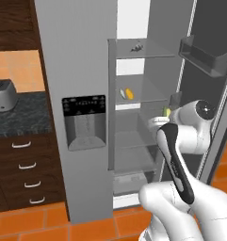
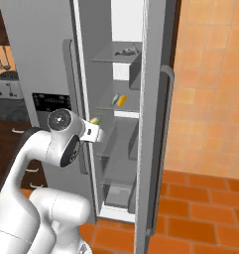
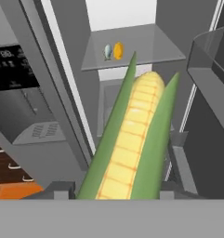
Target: Place one corn and one fish in each tupperware on the nearby counter, to pack two identical lunches.
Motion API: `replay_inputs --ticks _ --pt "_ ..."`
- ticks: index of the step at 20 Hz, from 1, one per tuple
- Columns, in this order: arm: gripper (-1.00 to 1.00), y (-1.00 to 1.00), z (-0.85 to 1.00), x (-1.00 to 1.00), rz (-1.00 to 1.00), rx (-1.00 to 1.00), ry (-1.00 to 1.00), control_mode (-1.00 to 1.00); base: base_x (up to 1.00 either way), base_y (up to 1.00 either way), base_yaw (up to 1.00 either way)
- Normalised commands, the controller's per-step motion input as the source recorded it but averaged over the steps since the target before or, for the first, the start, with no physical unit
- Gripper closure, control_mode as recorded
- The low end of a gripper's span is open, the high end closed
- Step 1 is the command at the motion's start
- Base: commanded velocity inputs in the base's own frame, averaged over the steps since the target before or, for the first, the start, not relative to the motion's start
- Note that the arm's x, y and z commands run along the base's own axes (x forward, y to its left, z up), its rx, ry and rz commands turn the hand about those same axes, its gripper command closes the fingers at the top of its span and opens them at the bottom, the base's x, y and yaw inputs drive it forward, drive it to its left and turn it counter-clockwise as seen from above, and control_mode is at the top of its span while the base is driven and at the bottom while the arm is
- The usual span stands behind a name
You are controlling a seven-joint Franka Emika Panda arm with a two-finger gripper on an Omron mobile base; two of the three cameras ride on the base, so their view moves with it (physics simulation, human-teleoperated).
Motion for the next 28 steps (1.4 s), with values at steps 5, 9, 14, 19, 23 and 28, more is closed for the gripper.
replay_inputs --ticks 5,9,14,19,23,28 --pt "1.0 0.0 0.0 0.0 0.0 0.0 0.0 1.0 -0.44 1.0 0.15" --pt "1.0 0.0 0.0 0.0 0.0 0.0 0.0 1.0 -0.17 1.0 0.16" --pt "1.0 0.0 0.0 0.0 0.0 0.0 0.0 1.0 0.0 1.0 0.44" --pt "1.0 0.0 0.0 0.0 0.0 0.0 0.0 1.0 0.04 1.0 0.64" --pt "1.0 0.0 0.0 0.0 0.0 0.0 0.0 1.0 0.25 1.0 0.63" --pt "1.0 0.0 0.0 0.0 0.0 0.0 0.0 1.0 0.8 0.92 0.57"
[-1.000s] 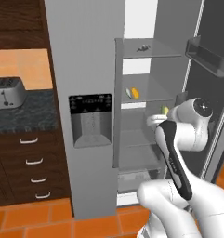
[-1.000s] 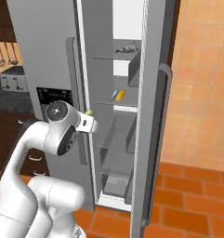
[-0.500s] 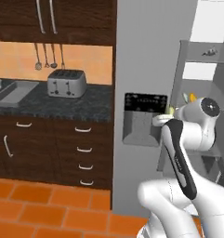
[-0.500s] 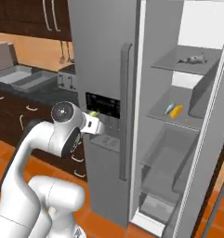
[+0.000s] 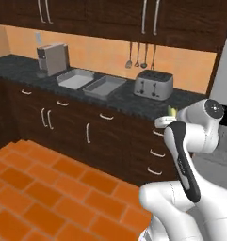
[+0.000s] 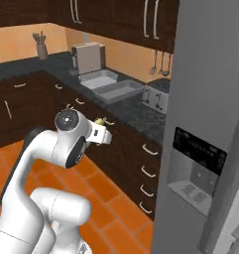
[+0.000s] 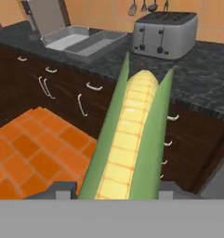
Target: Place one corn and one fish in each tupperware on the nearby counter, to pack two identical lunches.
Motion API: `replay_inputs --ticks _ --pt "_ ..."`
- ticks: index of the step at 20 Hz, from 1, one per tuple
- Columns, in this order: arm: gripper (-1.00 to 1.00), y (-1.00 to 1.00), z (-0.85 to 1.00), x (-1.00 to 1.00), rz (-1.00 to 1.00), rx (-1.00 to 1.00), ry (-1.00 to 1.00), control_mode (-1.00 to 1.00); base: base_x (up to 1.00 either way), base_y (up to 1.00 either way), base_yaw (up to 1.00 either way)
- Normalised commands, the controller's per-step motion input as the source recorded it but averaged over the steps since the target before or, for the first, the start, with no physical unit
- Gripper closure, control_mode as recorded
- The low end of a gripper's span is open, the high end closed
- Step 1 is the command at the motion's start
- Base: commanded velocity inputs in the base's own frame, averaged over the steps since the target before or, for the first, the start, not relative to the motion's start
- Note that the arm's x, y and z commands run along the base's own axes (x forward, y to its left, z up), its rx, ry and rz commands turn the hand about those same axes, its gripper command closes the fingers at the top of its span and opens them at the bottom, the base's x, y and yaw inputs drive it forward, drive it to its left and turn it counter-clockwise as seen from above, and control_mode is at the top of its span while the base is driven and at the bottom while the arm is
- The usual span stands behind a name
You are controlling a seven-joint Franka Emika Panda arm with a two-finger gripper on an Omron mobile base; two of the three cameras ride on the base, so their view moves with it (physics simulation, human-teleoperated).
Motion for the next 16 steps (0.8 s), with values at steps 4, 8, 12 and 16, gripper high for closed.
replay_inputs --ticks 4,8,12,16 --pt "1.0 0.0 0.0 0.0 0.0 0.0 0.0 1.0 1.0 0.76 0.53" --pt "1.0 0.0 0.0 0.0 0.0 0.0 0.0 1.0 1.0 0.63 0.2" --pt "1.0 0.0 0.0 0.0 0.0 0.0 0.0 1.0 1.0 0.22 -0.2" --pt "1.0 0.0 0.0 0.0 0.0 0.0 0.0 1.0 1.0 0.23 -0.55"
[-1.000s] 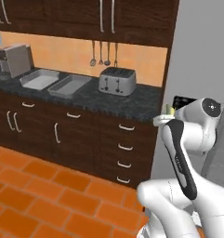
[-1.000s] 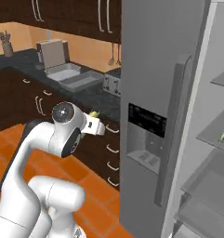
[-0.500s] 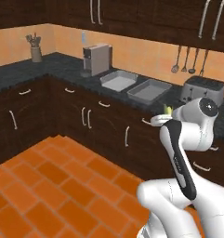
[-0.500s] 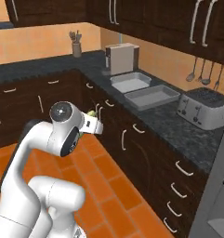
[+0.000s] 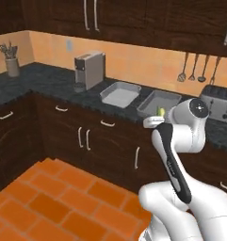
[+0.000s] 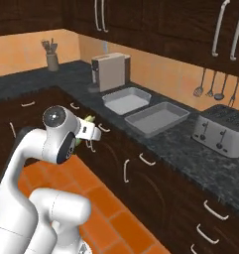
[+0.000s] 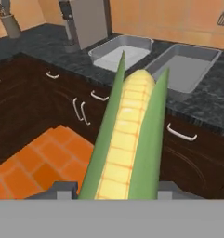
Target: Place one corn and one fish in each tupperware on the nearby counter, to pack two identical lunches.
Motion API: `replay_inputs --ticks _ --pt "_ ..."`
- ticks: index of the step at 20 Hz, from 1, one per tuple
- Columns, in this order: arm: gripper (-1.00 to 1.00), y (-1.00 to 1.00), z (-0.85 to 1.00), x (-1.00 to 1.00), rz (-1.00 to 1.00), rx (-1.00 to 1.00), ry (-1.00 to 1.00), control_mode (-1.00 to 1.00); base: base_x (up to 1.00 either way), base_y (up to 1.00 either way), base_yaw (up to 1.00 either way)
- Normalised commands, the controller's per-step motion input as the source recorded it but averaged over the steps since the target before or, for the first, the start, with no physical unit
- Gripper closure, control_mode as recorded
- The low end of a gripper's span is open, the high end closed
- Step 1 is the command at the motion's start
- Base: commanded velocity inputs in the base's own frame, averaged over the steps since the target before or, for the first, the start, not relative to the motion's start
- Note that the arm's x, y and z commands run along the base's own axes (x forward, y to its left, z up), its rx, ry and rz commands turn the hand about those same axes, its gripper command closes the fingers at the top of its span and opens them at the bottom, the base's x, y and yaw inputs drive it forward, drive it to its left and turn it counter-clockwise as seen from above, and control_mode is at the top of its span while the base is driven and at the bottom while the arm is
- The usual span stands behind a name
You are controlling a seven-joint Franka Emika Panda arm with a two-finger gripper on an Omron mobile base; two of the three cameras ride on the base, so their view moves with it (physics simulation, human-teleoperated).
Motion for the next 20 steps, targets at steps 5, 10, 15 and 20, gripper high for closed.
replay_inputs --ticks 5,10,15,20 --pt "1.0 0.0 0.0 0.0 0.0 0.0 0.0 1.0 1.0 0.4 -0.58" --pt "1.0 0.0 0.0 0.0 0.0 0.0 0.0 1.0 1.0 0.57 -0.5" --pt "1.0 0.0 0.0 0.0 0.0 0.0 0.0 1.0 1.0 0.13 -0.44" --pt "1.0 0.0 0.0 0.0 0.0 0.0 0.0 1.0 0.82 0.0 -0.47"
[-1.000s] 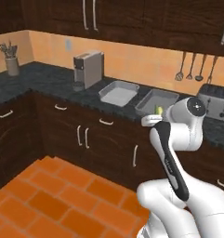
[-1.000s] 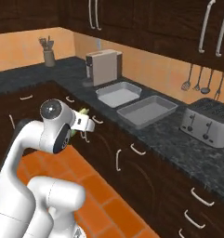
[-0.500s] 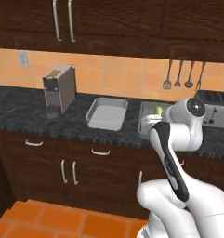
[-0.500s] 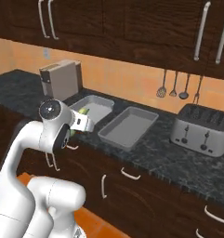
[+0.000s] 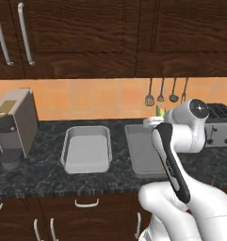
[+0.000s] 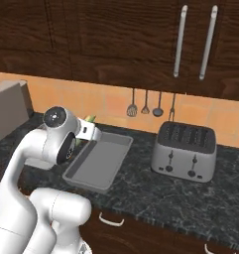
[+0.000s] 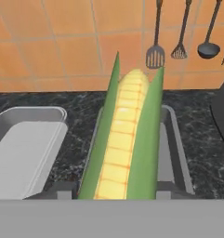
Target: Place one corn and one fish in each tupperware on the nearby counter, to pack two identical lunches.
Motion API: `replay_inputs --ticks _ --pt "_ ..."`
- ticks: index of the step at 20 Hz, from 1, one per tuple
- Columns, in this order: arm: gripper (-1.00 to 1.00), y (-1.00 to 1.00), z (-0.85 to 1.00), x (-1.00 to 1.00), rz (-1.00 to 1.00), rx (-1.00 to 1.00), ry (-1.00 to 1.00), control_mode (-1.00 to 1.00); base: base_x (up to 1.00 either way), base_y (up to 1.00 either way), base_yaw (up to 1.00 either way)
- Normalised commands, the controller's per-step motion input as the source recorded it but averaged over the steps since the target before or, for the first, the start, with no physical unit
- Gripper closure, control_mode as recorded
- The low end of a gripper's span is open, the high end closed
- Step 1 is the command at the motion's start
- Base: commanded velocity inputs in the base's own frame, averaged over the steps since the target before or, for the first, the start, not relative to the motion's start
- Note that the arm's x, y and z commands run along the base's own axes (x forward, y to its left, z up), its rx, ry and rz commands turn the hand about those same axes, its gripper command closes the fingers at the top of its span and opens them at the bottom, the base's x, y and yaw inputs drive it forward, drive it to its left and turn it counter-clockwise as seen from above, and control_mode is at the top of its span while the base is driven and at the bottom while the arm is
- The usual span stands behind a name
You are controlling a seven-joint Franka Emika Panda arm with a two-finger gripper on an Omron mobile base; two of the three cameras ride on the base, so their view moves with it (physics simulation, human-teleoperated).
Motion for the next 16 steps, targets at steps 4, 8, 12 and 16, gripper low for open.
replay_inputs --ticks 4,8,12,16 --pt "1.0 0.0 -0.36 0.16 -0.21 -0.02 0.02 -1.0 0.3 0.0 -0.23" --pt "1.0 0.0 -0.77 0.31 -0.29 0.0 0.16 -1.0 0.0 0.0 0.0" --pt "1.0 0.0 -0.84 0.59 -0.06 0.0 0.26 -1.0 0.0 0.0 0.0" --pt "1.0 0.01 -0.87 0.62 0.0 0.0 0.28 -1.0 0.0 0.0 0.0"
